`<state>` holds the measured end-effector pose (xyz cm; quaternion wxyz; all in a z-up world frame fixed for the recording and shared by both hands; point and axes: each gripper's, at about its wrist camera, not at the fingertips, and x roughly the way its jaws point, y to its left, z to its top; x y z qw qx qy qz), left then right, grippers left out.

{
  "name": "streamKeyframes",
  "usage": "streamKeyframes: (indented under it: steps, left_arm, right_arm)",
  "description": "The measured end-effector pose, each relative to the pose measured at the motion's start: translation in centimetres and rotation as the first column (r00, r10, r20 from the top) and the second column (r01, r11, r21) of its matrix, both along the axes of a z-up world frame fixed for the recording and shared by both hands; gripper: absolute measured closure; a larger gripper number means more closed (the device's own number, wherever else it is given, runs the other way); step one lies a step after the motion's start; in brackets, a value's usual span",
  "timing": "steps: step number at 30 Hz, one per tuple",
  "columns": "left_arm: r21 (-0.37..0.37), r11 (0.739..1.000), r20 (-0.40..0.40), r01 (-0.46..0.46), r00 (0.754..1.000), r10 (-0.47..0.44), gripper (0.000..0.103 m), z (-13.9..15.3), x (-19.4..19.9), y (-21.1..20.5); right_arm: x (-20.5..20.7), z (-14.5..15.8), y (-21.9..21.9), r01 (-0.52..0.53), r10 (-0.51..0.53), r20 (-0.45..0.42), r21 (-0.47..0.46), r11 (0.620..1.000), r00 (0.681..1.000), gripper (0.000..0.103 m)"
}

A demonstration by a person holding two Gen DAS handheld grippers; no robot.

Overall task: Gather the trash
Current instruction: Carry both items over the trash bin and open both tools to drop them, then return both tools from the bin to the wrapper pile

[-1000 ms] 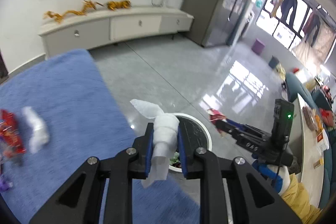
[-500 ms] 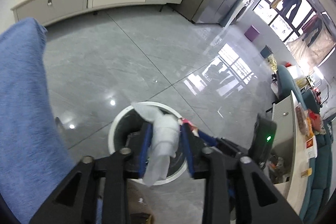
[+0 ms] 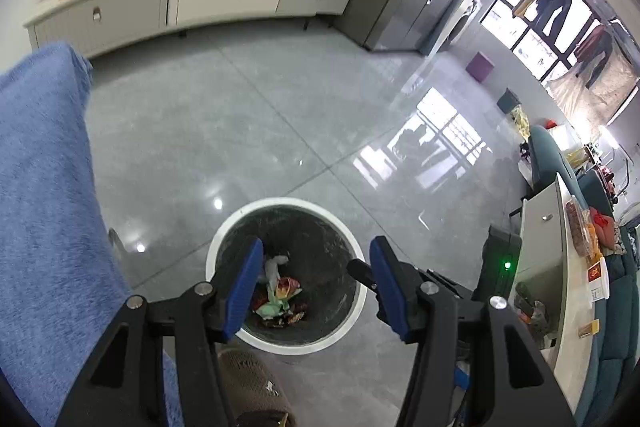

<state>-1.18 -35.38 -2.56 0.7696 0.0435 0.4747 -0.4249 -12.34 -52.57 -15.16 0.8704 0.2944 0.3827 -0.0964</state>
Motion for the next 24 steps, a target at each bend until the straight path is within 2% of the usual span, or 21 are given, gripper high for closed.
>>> streamKeyframes:
  steps: [3,10,15,24]
  left_arm:
    - [-0.022,1.0,0.06,0.002,0.998,0.0,0.049,1.8,-1.4,1.1]
    - [0.003,0.998,0.113,0.062,0.992,-0.062,0.049,4.7,-4.5,3.6]
    - [-0.017,0.999,0.18,0.027,0.983,-0.023,0.049,7.4,-6.4,7.7]
    - [-0.07,0.997,0.257,-0.023,0.966,0.04,0.049,11.4,-8.6,16.4]
  right_arm:
    - [-0.6,1.1,0.2,0.011,-0.011,0.014,-0.009,1.0,1.0,0.057]
    - [-2.6,5.4,1.5,0.031,-0.027,0.075,-0.048,0.998,0.997,0.057]
    - [-3.7,9.1,3.6,0.022,-0.011,0.128,-0.086,0.996,0.992,0.057]
    - [-4.1,14.9,8.6,-0.018,0.049,0.188,-0.161,0.987,0.981,0.055]
